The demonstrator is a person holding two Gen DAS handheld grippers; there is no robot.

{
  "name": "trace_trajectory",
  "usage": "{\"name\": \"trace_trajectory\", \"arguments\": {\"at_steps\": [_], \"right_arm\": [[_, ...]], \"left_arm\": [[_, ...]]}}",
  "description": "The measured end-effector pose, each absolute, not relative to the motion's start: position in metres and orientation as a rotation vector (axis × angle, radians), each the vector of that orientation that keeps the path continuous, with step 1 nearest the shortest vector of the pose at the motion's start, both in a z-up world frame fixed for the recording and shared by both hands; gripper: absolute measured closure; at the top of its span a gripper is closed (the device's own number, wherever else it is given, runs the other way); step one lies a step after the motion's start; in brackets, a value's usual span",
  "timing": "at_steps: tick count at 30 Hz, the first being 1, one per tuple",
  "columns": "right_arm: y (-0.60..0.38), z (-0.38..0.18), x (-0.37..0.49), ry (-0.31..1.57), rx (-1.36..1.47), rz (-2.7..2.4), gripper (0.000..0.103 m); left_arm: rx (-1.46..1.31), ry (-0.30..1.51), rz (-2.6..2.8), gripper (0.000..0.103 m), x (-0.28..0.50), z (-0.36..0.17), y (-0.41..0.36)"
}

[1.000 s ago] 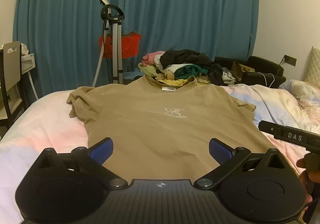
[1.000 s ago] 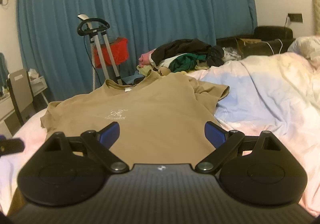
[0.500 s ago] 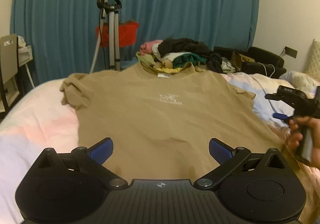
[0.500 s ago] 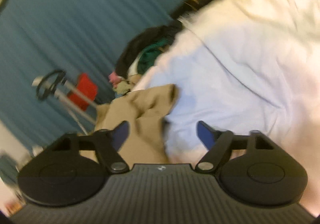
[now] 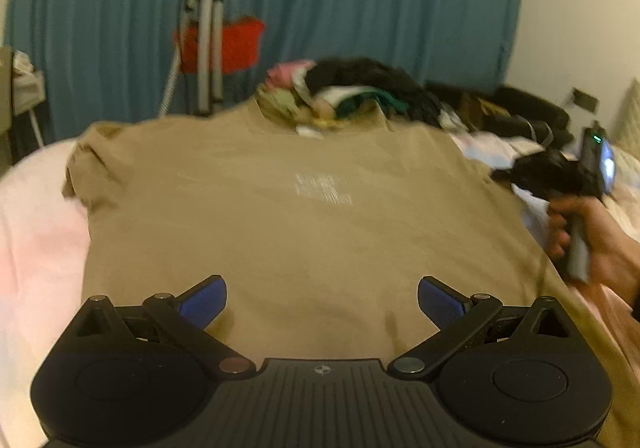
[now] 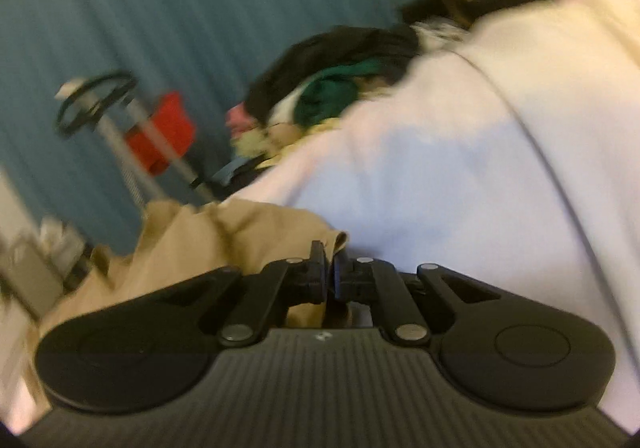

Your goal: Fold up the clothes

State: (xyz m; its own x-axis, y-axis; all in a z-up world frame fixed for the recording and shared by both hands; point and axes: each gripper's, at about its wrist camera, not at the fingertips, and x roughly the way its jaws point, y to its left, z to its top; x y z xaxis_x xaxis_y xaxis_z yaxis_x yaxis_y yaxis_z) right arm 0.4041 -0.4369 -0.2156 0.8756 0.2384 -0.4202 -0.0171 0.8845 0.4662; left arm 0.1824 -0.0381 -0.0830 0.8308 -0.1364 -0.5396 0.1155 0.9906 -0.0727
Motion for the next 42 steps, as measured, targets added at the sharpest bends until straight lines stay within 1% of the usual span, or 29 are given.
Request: {"name": "trace_trajectory", "arguments": {"at_steps": [6,8,11,12,14,15,16,20,22,26,27,31,35,36,37,38,39,40,41,42], "right_arm": [[-0.467,-0.158,0.426,0.412,0.324,-0.021,0.098],[-0.485,-0.148,0.445,0.443,0.269,-0.093,0.097],[-0.504,-0.147,0.454,0.508,0.305,-0.159,0.094],[-0.507,-0.148,0.450,0.513,0.323,-0.187,0.089],[-0.512,-0.151,0.428,0.499,0.386,-0.212,0.063],[-0.511,-0.153,0.414,0.479,0.424,-0.219,0.033],[-0.508,-0.155,0.398,0.453,0.465,-0.226,0.016],[-0.498,-0.177,0.355,0.452,0.717,-0.120,0.017],[-0.488,-0.194,0.339,0.484,0.842,-0.069,0.017],[-0.463,-0.228,0.338,0.569,0.947,0.008,0.017],[-0.457,-0.232,0.342,0.561,0.940,0.002,0.018],[-0.448,-0.246,0.361,0.432,0.886,-0.046,0.018],[-0.458,-0.254,0.388,0.311,0.948,-0.081,0.021],[-0.458,-0.250,0.393,0.305,0.934,-0.089,0.026],[-0.457,-0.244,0.397,0.305,0.907,-0.100,0.037],[-0.455,-0.239,0.401,0.304,0.879,-0.111,0.041],[-0.454,-0.233,0.405,0.304,0.852,-0.122,0.056],[-0.452,-0.227,0.409,0.304,0.825,-0.133,0.079],[-0.451,-0.222,0.413,0.303,0.797,-0.144,0.090],[-0.450,-0.216,0.417,0.303,0.770,-0.154,0.095]], "left_arm": [[-0.090,0.515,-0.073,0.000,0.202,-0.080,-0.028],[-0.070,0.508,-0.060,0.000,0.203,-0.081,-0.026],[-0.055,0.517,-0.058,0.000,0.199,-0.084,-0.024],[-0.051,0.516,-0.061,0.000,0.196,-0.084,-0.023],[-0.034,0.510,-0.070,0.000,0.189,-0.083,-0.022],[-0.026,0.506,-0.077,0.000,0.185,-0.082,-0.022],[-0.022,0.501,-0.083,0.000,0.182,-0.080,-0.022],[-0.047,0.501,-0.100,0.000,0.170,-0.074,-0.015],[-0.067,0.503,-0.103,0.000,0.164,-0.072,-0.011],[-0.126,0.520,-0.102,0.000,0.155,-0.067,-0.002],[-0.137,0.520,-0.100,0.000,0.154,-0.067,0.001],[-0.154,0.522,-0.084,0.000,0.156,-0.068,0.007],[-0.161,0.542,-0.082,0.000,0.165,-0.075,0.007],[-0.164,0.537,-0.098,0.000,0.168,-0.076,0.005],[-0.168,0.531,-0.114,0.000,0.170,-0.078,0.004],[-0.171,0.525,-0.130,0.000,0.173,-0.080,0.003],[-0.174,0.519,-0.146,0.000,0.176,-0.081,0.001],[-0.176,0.514,-0.161,0.000,0.178,-0.083,-0.001],[-0.172,0.514,-0.173,0.000,0.181,-0.084,-0.004],[-0.167,0.513,-0.179,0.000,0.184,-0.086,-0.006]]}}
